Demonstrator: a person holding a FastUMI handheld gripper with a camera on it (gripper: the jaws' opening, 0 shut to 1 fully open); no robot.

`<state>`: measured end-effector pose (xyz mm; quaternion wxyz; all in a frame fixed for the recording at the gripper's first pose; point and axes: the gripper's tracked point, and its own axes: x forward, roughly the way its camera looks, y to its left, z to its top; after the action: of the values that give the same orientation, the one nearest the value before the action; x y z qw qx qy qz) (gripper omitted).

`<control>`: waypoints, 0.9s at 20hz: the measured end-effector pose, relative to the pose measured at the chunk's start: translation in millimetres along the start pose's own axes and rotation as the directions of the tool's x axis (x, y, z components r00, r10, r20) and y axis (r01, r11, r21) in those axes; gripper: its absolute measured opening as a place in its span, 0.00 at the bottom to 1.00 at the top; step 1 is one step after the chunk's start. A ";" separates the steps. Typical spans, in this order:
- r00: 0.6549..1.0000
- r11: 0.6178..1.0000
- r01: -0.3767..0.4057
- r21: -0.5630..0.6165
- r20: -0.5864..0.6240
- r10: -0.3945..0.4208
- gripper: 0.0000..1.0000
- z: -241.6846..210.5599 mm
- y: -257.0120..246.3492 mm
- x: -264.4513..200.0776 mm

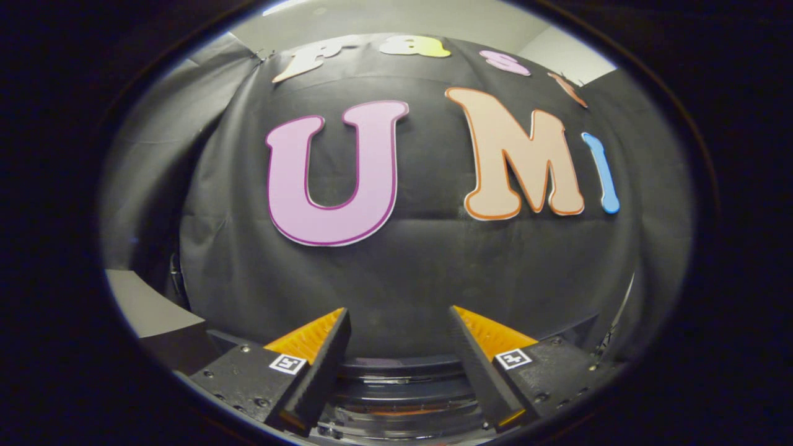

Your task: Put the clothes into the washing machine and then close the washing machine lid.

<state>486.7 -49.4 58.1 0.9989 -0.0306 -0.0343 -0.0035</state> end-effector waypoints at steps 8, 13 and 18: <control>0.999 0.999 0.032 -0.004 -0.002 -0.032 0.96 -1.5 -1.4 -29.5; 0.997 1.000 0.025 0.006 0.066 -0.026 0.95 3.7 -2.6 -49.6; 0.997 1.000 0.031 0.003 0.064 -0.031 0.95 2.2 -3.1 -62.3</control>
<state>424.4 -52.0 56.2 0.9972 -0.0291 -0.0669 -0.0181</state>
